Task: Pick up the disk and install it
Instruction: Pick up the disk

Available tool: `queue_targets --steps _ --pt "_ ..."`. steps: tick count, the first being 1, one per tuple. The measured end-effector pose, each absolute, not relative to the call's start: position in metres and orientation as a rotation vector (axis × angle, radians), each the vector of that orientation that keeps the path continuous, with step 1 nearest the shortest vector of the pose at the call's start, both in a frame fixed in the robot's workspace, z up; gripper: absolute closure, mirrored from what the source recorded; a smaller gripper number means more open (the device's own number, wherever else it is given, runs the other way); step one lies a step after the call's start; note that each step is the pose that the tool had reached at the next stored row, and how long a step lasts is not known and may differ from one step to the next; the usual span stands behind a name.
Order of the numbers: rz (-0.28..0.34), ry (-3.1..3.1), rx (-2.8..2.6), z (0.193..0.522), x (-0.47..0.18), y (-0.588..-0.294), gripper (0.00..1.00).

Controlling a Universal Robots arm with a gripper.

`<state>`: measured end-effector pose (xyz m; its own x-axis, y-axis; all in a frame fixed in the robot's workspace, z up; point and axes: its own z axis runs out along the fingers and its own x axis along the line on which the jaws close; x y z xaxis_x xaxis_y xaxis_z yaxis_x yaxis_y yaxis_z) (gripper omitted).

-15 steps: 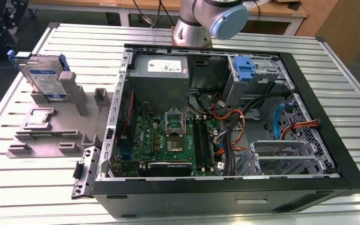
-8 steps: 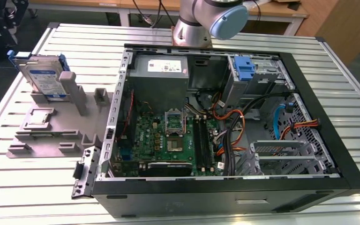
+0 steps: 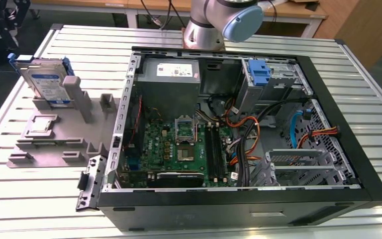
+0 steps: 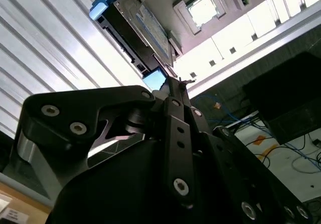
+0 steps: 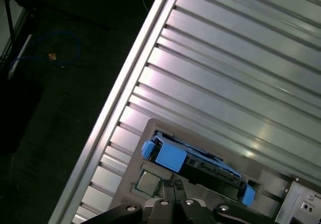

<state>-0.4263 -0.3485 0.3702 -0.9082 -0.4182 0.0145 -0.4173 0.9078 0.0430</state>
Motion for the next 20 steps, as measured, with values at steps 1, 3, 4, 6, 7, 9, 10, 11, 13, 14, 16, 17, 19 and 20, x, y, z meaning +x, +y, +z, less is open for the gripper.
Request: queue_targets --steps 1,3,4,6,7,9,10,11,13,14,16,17,19,20 --pt "-0.060 -3.043 0.679 0.3702 -0.4263 -0.3485 0.90" --pt "-0.060 -3.037 0.704 0.3701 -0.4263 -0.3485 0.90" --pt "-0.060 -3.032 0.723 0.3701 -0.4262 -0.3485 0.90" --pt "-0.059 -3.022 0.760 0.3701 -0.4262 -0.3485 0.90" --pt "-0.059 -3.017 0.781 0.3701 -0.4262 -0.3485 0.90" --pt "-0.059 -3.005 0.824 0.3701 -0.4262 -0.3485 0.90" --pt "-0.058 -3.000 0.842 0.3700 -0.4262 -0.3485 0.90" --pt "-0.058 -2.994 0.862 0.3700 -0.4262 -0.3485 0.90" --pt "-0.057 -2.980 0.905 0.3700 -0.4262 -0.3485 0.90" --pt "-0.057 -2.973 0.926 0.3700 -0.4262 -0.3485 0.90" --pt "-0.057 -2.961 0.965 0.3700 -0.4262 -0.3485 0.90" --pt "-0.056 -2.954 0.984 0.3700 -0.4262 -0.3485 0.90" --pt "-0.056 -2.940 1.026 0.3699 -0.4262 -0.3485 0.90" --pt "-0.055 -2.931 1.048 0.3699 -0.4262 -0.3485 0.90"
